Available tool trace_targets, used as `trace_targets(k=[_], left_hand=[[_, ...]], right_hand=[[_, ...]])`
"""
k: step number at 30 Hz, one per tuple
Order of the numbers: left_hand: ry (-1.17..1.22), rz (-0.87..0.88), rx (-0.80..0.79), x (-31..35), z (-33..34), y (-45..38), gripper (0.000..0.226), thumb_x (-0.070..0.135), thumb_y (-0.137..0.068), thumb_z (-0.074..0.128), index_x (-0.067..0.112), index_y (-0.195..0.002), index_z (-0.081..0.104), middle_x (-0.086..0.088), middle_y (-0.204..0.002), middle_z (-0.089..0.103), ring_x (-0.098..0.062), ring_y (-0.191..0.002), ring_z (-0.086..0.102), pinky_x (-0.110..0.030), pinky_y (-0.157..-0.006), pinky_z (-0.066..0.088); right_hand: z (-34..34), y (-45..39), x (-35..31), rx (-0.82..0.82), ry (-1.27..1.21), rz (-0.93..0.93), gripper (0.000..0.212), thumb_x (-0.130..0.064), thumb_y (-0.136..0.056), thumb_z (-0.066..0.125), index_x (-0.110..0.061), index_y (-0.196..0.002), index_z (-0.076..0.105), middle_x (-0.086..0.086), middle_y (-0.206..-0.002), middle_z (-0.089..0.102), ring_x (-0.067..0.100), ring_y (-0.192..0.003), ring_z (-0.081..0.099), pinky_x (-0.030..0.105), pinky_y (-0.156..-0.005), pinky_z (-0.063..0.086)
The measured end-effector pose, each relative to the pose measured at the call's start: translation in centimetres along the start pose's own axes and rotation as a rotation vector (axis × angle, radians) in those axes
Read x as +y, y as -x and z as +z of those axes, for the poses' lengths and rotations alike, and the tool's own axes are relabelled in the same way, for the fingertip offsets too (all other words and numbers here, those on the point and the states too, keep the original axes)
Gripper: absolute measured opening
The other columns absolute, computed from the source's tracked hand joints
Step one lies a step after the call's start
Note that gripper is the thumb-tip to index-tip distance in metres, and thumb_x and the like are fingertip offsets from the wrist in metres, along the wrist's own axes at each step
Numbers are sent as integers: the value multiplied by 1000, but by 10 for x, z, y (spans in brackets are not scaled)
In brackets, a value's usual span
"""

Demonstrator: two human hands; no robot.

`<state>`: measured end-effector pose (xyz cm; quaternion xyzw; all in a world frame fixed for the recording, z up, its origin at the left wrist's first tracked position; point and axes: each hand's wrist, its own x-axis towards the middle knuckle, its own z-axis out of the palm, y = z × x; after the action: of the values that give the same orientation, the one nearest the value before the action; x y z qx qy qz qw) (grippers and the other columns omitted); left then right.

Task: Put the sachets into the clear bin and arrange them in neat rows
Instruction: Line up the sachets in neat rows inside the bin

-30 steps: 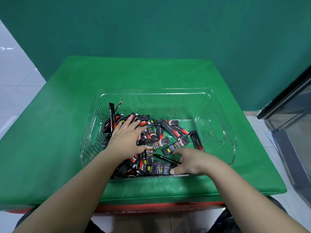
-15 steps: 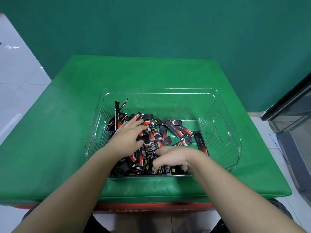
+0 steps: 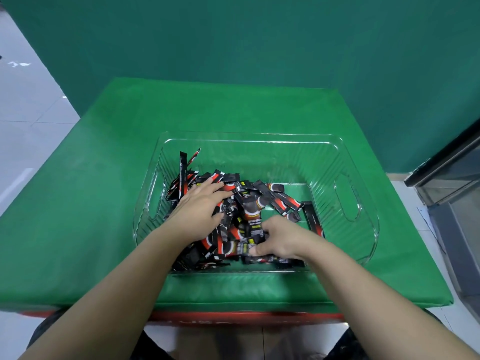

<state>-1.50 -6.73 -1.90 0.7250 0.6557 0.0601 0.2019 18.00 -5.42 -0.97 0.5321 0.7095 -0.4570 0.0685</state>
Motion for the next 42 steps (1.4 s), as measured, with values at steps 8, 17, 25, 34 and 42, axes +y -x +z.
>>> trace_targets(k=[8,17,25,34,42], left_hand=[[4,-14,17,0,2,-1,59,23,-97,50,33,-149,24,11,-159,9,-8,-146,-5,-34,-115,-9],[19,45,61,0,4,6,65,17,-99,41,48,-148,10,8,-160,-5,-13,-146,-10,-41,-118,-7],[-180,97,-6,0,10,10,38,46,-100,30,53,-137,38,10,-160,-6,-18,-143,-26,-45,-107,-23],[-274,143,74,1,15,7,55,67,-89,29,42,-134,47,7,-160,6,-13,-145,-17,-48,-112,-21],[-496,392,59,12,24,-1,51,51,-88,51,23,-130,52,7,-132,58,-15,-142,28,-49,-114,-4]], right_hand=[[-43,24,20,264,-314,104,25,-22,-79,74,0,-85,64,10,-81,70,21,-72,61,26,-68,45],[35,-7,-31,274,-443,121,11,-10,-100,35,-9,-95,45,2,-81,48,13,-71,46,26,-57,34],[1,2,-13,275,-187,54,30,-22,-100,41,0,-113,58,11,-91,60,17,-71,54,27,-61,40],[27,-31,-10,350,-56,-18,45,-5,-96,41,-4,-141,39,13,-140,32,25,-127,40,22,-106,24],[2,-22,-5,210,-344,-128,58,16,-86,29,-9,-134,49,9,-121,59,19,-101,61,18,-83,49]])
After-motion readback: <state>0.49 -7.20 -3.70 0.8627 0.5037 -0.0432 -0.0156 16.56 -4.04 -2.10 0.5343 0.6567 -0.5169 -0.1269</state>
